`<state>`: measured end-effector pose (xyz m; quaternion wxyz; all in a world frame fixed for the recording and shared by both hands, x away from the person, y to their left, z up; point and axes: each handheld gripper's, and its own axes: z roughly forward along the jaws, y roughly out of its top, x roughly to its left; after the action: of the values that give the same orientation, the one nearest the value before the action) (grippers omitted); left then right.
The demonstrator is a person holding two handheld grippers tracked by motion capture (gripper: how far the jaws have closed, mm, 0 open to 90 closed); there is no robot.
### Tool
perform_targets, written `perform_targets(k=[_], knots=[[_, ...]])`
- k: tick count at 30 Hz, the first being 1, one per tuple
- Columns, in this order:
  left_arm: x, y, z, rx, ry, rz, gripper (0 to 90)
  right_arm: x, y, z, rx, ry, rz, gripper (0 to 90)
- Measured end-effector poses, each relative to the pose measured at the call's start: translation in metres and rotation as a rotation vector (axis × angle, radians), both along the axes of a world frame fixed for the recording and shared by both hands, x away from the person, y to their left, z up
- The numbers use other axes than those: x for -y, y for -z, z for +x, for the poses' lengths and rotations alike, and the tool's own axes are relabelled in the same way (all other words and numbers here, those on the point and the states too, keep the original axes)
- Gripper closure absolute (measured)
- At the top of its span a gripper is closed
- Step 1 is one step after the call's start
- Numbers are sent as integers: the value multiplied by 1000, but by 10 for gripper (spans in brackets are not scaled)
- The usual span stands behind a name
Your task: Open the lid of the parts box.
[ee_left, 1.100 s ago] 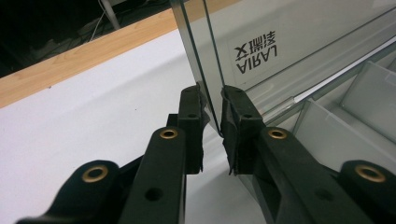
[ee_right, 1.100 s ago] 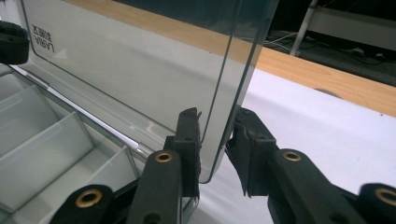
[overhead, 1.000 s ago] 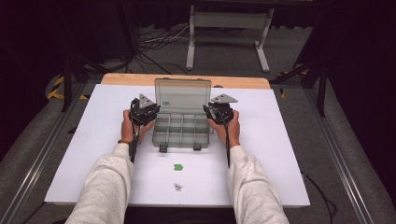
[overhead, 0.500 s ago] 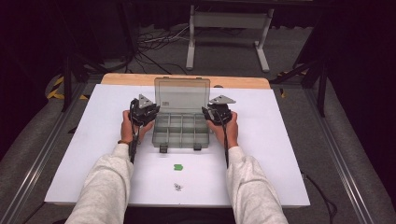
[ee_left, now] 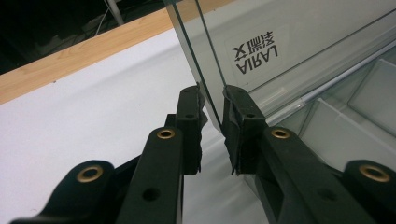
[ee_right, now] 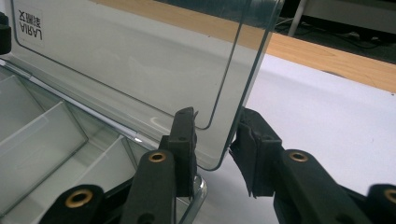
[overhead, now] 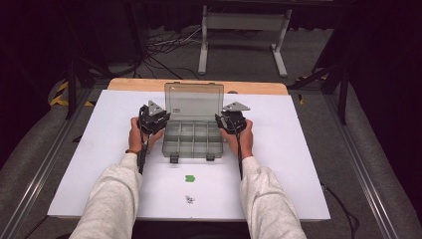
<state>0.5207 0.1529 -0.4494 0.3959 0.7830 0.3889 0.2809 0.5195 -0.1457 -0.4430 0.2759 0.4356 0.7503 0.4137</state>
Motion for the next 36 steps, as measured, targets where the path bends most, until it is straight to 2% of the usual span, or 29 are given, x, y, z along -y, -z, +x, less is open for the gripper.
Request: perform_targets(k=[13, 21, 24, 29, 36], knots=[[1, -1, 1, -6, 5, 15, 748, -2, 0, -1, -3, 14, -4, 684], [1, -2, 0, -9, 8, 19, 733, -3, -3, -2, -3, 9, -34, 658], [0, -3, 0, -8, 9, 26, 727, -2, -5, -3, -7, 13, -35, 639], [0, -5, 0, -12, 13, 49, 736, -1, -7, -4, -14, 1, -36, 645], [-2, -6, -1, -22, 20, 59, 754, -2, -9, -6, -13, -10, -50, 655]])
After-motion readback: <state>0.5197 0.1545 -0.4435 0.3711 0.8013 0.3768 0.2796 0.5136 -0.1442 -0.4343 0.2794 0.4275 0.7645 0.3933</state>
